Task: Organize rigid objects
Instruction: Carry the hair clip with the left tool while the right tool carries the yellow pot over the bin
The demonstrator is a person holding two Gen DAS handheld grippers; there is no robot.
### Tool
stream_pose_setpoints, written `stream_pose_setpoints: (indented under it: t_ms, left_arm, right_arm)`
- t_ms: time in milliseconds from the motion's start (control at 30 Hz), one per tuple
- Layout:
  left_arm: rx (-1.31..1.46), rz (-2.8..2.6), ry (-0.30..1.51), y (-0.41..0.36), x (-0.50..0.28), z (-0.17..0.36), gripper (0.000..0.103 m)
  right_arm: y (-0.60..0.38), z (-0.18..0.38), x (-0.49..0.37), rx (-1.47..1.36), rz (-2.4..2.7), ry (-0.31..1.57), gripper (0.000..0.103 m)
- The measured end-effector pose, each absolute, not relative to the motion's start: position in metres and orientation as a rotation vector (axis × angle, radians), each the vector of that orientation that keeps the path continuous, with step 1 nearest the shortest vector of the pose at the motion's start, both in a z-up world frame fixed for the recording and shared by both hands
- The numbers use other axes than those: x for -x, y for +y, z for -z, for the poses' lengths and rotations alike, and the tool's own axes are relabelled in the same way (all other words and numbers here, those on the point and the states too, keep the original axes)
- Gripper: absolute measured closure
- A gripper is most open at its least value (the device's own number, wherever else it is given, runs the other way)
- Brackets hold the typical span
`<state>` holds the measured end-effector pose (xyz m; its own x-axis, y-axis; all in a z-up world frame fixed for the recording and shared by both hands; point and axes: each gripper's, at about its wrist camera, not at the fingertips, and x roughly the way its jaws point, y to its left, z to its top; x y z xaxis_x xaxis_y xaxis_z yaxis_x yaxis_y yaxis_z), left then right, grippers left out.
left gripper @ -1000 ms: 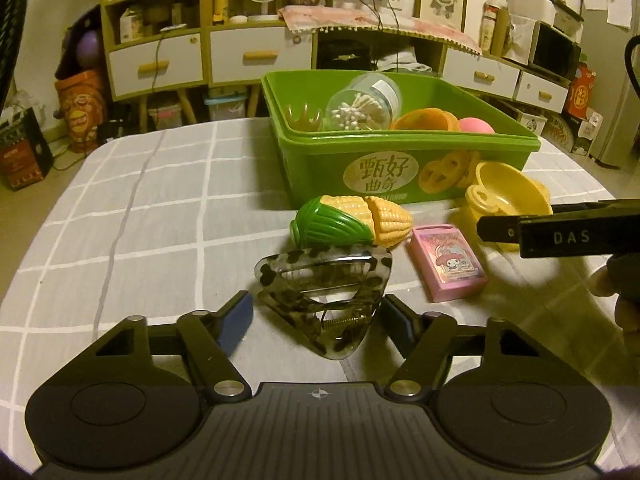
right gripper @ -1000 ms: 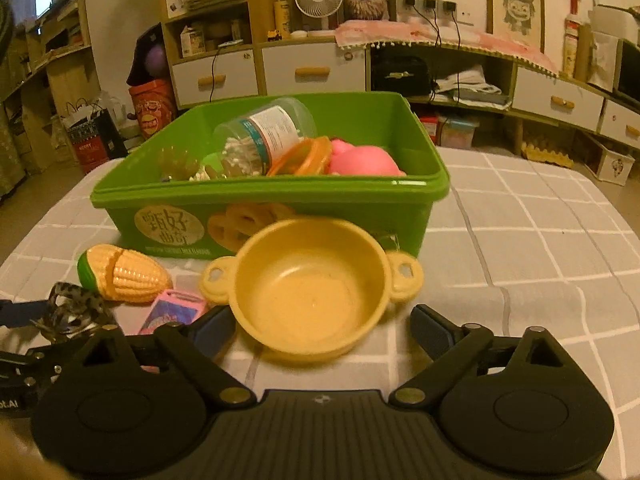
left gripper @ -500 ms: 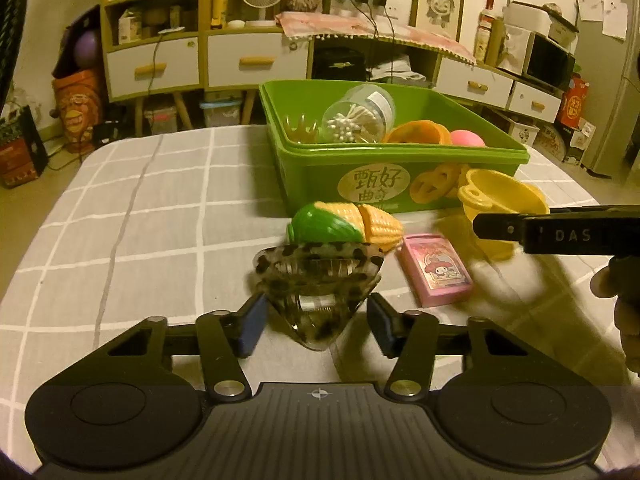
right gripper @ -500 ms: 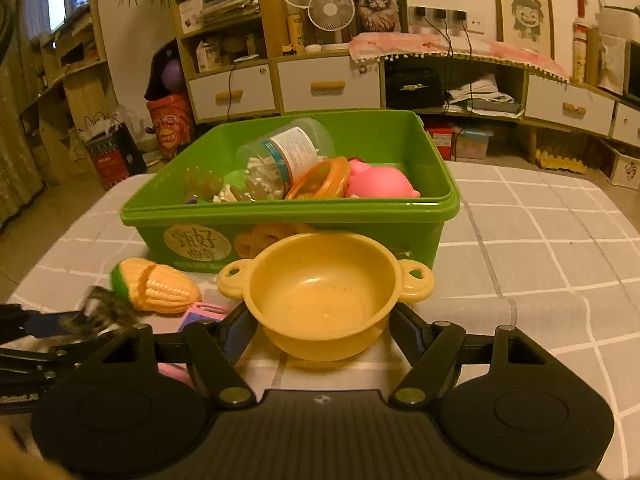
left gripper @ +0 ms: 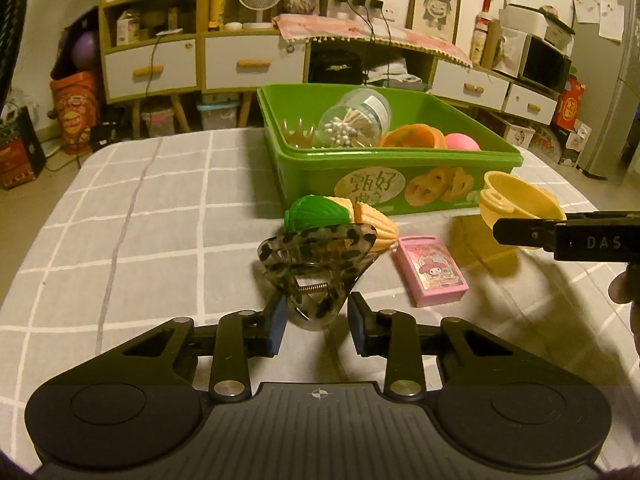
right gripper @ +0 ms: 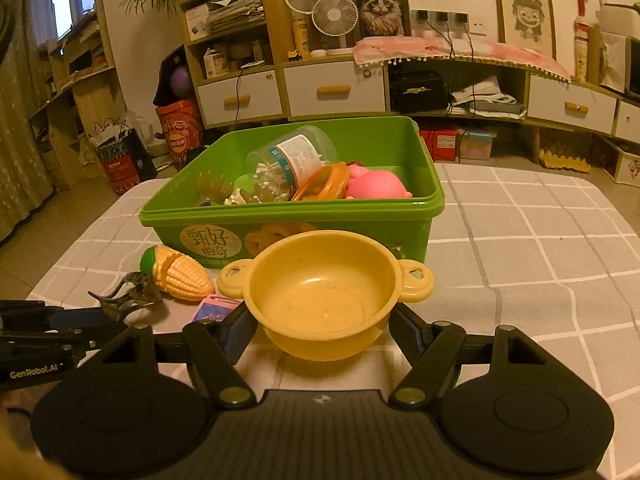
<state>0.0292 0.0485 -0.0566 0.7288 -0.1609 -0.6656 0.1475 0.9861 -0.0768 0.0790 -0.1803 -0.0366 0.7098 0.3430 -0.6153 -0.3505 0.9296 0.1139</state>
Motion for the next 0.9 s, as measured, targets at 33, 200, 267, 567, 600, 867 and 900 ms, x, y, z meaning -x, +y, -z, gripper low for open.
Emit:
stream_pose_setpoints:
  t_ms: [33,200,267,567,600,867,900]
  left_arm:
    - [0.022,0.176,0.744,0.048,-0.03,0.057,0.065]
    - [-0.014,0.171,0.763,0.042,-0.026,0.061,0.028]
    - [-0.033,0.171,0.746,0.04,-0.025,0.061,0.025]
    - [0.019,0.177,0.723,0.034,-0.047,0.061,0.019]
    - [0.018,0.172,0.72,0.032,-0.049,0.062,0.02]
    - [0.005,0.17,0.698,0.032,-0.046,0.059,0.041]
    - [0.006,0.176,0.695,0.032,-0.044,0.058,0.044]
  right_arm:
    - [-0.181,0.036,-0.078,0.012,-0.386,0.68,0.055]
    - [-0.182,0.037,-0.078,0.013,-0.385,0.687,0.055]
    - [-0.182,0.037,-0.078,0.012,-0.384,0.688,0.055]
    - [-0.18,0.037,-0.077,0.01,-0.387,0.686,0.055]
    - [-0.18,0.037,-0.077,0.011,-0.387,0.686,0.055]
    - [-0.182,0.033,-0.076,0.001,-0.382,0.677,0.055]
    - [-0.183,0.032,-0.075,-0.002,-0.381,0.674,0.055]
